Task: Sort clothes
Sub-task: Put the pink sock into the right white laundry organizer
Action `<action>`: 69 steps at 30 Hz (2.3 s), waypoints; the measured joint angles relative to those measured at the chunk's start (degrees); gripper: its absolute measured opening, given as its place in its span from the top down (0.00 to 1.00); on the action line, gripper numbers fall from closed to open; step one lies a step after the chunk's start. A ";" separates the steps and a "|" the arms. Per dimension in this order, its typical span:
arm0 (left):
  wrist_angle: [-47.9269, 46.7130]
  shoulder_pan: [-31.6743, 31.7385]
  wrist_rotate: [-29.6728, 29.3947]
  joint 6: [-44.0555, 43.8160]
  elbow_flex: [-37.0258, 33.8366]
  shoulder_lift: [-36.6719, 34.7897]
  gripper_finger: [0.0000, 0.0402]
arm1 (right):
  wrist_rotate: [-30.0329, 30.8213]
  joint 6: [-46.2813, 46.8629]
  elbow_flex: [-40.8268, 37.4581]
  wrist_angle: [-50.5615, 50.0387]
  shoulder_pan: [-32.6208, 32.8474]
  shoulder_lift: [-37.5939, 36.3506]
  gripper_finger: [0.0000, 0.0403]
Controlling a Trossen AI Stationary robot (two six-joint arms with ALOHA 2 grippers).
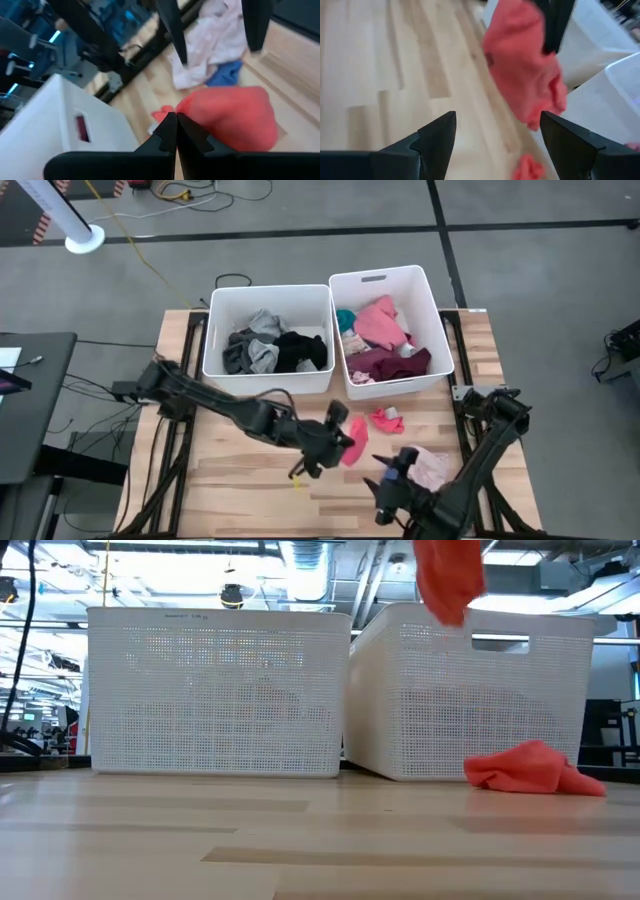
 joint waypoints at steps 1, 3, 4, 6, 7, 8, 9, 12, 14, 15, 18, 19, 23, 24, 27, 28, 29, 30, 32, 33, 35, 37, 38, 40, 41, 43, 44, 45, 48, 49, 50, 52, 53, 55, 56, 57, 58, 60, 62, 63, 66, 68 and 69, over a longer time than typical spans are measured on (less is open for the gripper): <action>0.00 0.16 0.03 -0.01 0.00 -1.01 1.00 | 0.70 -0.82 0.00 0.04 -0.58 0.11 0.25; -1.12 0.26 0.06 0.01 0.00 -3.34 1.00 | 2.07 -2.58 0.00 0.02 -1.58 0.21 0.25; -1.10 0.55 0.03 0.03 0.00 -4.42 1.00 | 2.59 -3.32 0.00 0.07 -2.11 0.22 0.25; -1.18 0.90 0.06 -0.01 0.04 -6.71 1.00 | 3.72 -4.73 0.00 0.07 -3.18 0.22 0.25; -1.57 1.11 0.06 -0.03 0.04 -7.66 1.00 | 4.36 -5.44 0.00 0.09 -3.60 0.22 0.25; -1.54 1.45 0.06 -0.04 0.04 -8.53 1.00 | 5.13 -6.27 0.00 0.11 -3.93 0.22 0.25; -1.54 1.65 0.07 -0.09 0.07 -9.25 1.00 | 6.02 -7.00 0.00 0.18 -4.32 0.22 0.25; -1.98 2.13 0.40 -0.69 0.07 -11.13 1.00 | 9.94 -8.57 0.00 0.07 -5.44 0.22 0.25; -1.92 2.24 1.28 -1.07 0.07 -11.97 1.00 | 12.96 -9.70 0.00 0.01 -6.11 0.24 0.25; -1.83 2.23 1.39 -1.17 0.07 -12.08 1.00 | 14.50 -10.36 0.00 0.03 -6.47 0.24 0.25; -2.84 2.18 1.52 -1.10 0.07 -11.92 1.00 | 18.33 -11.81 0.00 0.15 -7.51 0.24 0.25; -3.66 2.20 1.52 -1.13 0.07 -11.86 1.00 | 19.32 -12.28 0.00 0.21 -7.80 0.24 0.25; -5.06 2.87 1.50 -2.41 0.07 -11.96 1.00 | 22.83 -13.40 0.00 0.20 -9.03 0.24 0.25; -5.11 2.92 1.47 -2.60 0.07 -11.97 1.00 | 23.32 -13.98 0.00 0.32 -9.32 0.24 0.25; -4.72 2.90 1.48 -2.63 0.07 -11.88 1.00 | 23.44 -16.66 0.00 1.52 -10.52 0.26 0.28; -4.49 2.90 1.48 -2.55 0.07 -11.88 1.00 | 23.45 -17.46 0.00 1.97 -10.89 0.28 0.30; -4.45 2.87 1.50 -2.44 0.07 -11.88 1.00 | 23.44 -18.46 0.00 2.42 -11.29 0.28 0.31; -4.45 2.85 1.50 -2.44 0.07 -11.92 1.00 | 23.44 -19.48 0.00 3.07 -11.64 0.28 0.33; -4.54 2.88 1.50 -2.55 0.07 -11.94 1.00 | 23.44 -21.24 0.00 4.15 -12.24 0.28 0.37; -4.62 2.88 1.50 -2.57 0.07 -11.92 1.00 | 23.44 -21.90 0.00 4.60 -12.49 0.28 0.40; -4.64 2.88 1.49 -2.60 0.07 -11.88 1.00 | 23.44 -22.22 0.00 4.68 -13.13 0.28 0.47; -4.66 2.88 1.50 -2.72 0.07 -11.88 1.00 | 23.44 -22.28 0.00 4.66 -13.60 0.28 0.56; -4.78 2.85 1.50 -2.82 0.07 -11.90 1.00 | 23.43 -22.33 0.00 4.60 -13.84 0.28 0.60; -5.43 2.85 1.50 -3.10 0.07 -11.90 1.00 | 23.41 -22.41 0.00 4.42 -14.21 0.28 0.71; -5.92 2.83 1.50 -3.26 0.07 -11.90 1.00 | 23.41 -22.41 0.00 4.24 -14.27 0.28 0.77; -6.96 2.83 1.50 -3.70 0.07 -11.90 1.00 | 23.44 -22.88 -0.02 4.01 -14.30 0.28 0.89; -7.48 2.83 1.50 -3.89 0.07 -11.90 1.00 | 23.44 -23.38 -0.02 4.01 -14.29 0.28 0.94; -8.06 2.83 1.50 -3.99 0.07 -11.90 1.00 | 23.44 -23.79 -0.02 3.98 -14.28 0.28 0.97; -9.51 2.83 1.50 -4.79 0.07 -11.90 1.00 | 23.43 -24.20 -0.02 4.02 -14.32 0.17 0.97; -9.96 2.83 1.50 -5.27 0.07 -11.90 1.00 | 23.44 -24.27 -0.02 4.00 -14.43 0.15 0.97; -10.33 2.85 1.48 -5.61 0.07 -11.94 0.99 | 23.44 -24.36 -0.02 3.77 -14.52 0.05 0.98; -11.10 2.85 1.42 -5.75 0.02 -12.38 0.95 | 23.41 -24.36 -0.06 2.54 -14.77 -0.56 0.99; -11.34 2.85 1.25 -5.80 0.02 -12.78 0.93 | 23.44 -24.36 -0.07 2.29 -15.08 -0.86 0.99; -12.17 2.85 -0.18 -5.68 0.02 -13.87 0.87 | 23.41 -24.29 -0.07 0.93 -15.61 -1.96 0.99; -12.41 2.85 -1.25 -5.64 0.02 -14.54 0.83 | 23.40 -24.30 -0.07 0.69 -15.97 -2.52 0.99; -13.01 2.87 -2.18 -5.64 0.02 -15.38 0.79 | 23.38 -24.31 -0.07 0.42 -16.34 -3.22 0.99; -13.95 2.88 -2.81 -5.76 0.02 -16.20 0.75 | 23.28 -24.30 -0.07 -0.29 -16.72 -4.04 0.99; -15.37 2.94 -3.68 -6.83 0.02 -17.95 0.68 | 23.06 -24.30 -0.07 -0.98 -17.81 -5.97 0.99; -17.65 2.96 -3.88 -8.56 0.02 -19.64 0.62 | 22.29 -24.29 -0.07 -1.93 -19.06 -8.09 1.00; -18.82 2.96 -3.90 -9.56 0.02 -20.39 0.60 | 21.50 -24.30 -0.07 -2.33 -19.81 -9.18 1.00; -23.57 2.80 -3.71 -12.63 0.02 -21.71 0.56 | 18.80 -24.30 -0.07 -3.38 -22.61 -12.64 1.00; -26.81 2.59 -2.79 -14.66 0.02 -21.84 0.55 | 16.65 -24.55 -0.04 -3.61 -24.95 -14.98 1.00; -28.51 2.45 -2.07 -15.60 0.02 -21.80 0.55 | 15.44 -25.14 -0.04 -3.61 -26.17 -16.10 1.00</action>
